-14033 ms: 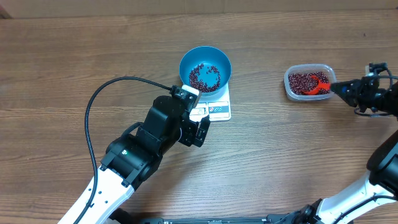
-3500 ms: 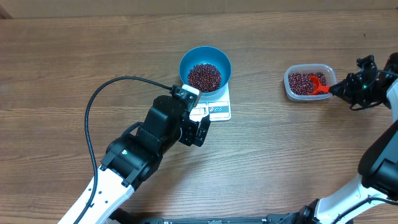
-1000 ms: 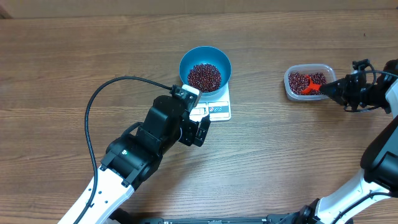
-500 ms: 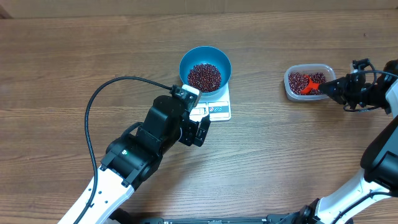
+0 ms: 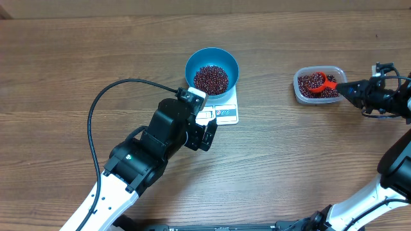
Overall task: Scoop item into bowl and weigh 150g on scale
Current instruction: 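Dig the red scoop into the beans and fill it with the right gripper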
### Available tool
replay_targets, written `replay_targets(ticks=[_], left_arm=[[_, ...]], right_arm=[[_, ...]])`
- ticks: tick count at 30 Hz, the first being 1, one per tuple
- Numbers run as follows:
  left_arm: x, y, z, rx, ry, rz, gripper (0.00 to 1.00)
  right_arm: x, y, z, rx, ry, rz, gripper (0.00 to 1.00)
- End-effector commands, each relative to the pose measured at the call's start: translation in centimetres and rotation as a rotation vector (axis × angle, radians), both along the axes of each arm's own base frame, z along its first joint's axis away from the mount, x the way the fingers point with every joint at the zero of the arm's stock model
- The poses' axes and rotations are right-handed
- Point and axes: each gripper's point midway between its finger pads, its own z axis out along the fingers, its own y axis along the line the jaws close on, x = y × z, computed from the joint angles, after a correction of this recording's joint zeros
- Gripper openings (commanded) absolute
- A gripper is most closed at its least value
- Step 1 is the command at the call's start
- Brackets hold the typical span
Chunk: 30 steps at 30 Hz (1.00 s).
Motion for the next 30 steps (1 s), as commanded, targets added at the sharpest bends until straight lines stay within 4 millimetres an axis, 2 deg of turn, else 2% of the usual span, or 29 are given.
replay_targets(ticks=[1,19,30], left_arm=[[0.0,0.1,-0.2,0.015,-0.005,-0.011,0.99],[0.0,0.1,-0.3,0.015,-0.005,-0.011,1.0],[0.0,0.1,-0.2,0.015,-0.005,-0.011,0.99]], right_arm=[[0.0,0.4,0.4,0.04,-0.033,0.009,0.03],[-0.2,0.5,0.4,0.04,-0.036,0.018,0.04],[-0.2,-0.1,2.4,0.144,-0.108,-0.012,0.03]])
